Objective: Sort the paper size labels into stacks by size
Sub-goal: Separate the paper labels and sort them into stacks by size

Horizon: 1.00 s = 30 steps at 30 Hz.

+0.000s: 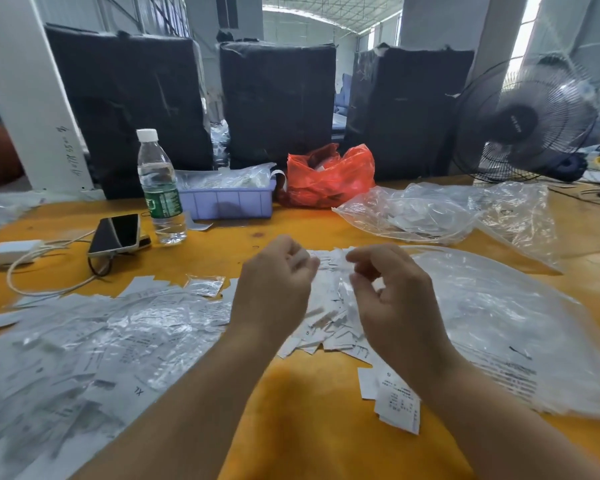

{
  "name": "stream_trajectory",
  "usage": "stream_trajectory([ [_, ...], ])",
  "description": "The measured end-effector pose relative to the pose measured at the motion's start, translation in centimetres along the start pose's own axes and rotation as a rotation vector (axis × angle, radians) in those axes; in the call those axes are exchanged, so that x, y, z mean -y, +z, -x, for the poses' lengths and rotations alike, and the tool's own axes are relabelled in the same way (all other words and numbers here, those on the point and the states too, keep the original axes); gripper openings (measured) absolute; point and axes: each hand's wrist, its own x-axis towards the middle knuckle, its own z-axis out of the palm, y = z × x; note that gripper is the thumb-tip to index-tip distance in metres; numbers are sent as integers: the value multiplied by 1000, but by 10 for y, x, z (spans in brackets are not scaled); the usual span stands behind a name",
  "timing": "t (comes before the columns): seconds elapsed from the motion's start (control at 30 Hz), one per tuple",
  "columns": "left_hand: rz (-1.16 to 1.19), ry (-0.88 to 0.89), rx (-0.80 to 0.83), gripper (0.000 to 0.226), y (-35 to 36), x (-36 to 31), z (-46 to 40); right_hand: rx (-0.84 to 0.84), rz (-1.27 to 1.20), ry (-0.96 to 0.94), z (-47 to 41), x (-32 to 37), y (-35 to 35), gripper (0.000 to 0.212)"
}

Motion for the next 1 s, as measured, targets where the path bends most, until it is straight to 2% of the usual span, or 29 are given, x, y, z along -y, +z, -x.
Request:
stream_trajectory([
  [0.1, 356, -135, 63, 21, -32, -5, -7, 22, -285, 320, -13, 12, 5, 27],
  [0.17, 452, -211, 72, 19, -53, -3, -5, 79, -514, 511, -23, 23, 11, 30],
  [0.27, 558, -334, 61, 17, -78, 5, 11, 148, -794, 628, -29, 43, 28, 38],
  [0.5, 653, -415, -43, 5, -108, 39, 46, 289, -935, 575, -6, 65, 62, 53],
  [0.63, 742, -456, -93, 22, -106, 52, 56, 307, -903, 431, 8, 64, 58, 53],
  [0.8, 803, -450, -42, 31, -102, 41, 62, 323, -807, 388, 18, 60, 61, 42],
  [0.93, 814, -488, -8, 32, -100, 37, 65, 330, -870, 392, 21, 64, 64, 26],
  [1.0, 823, -537, -14, 24, -100, 38, 64, 326, -903, 397, 22, 65, 63, 26],
])
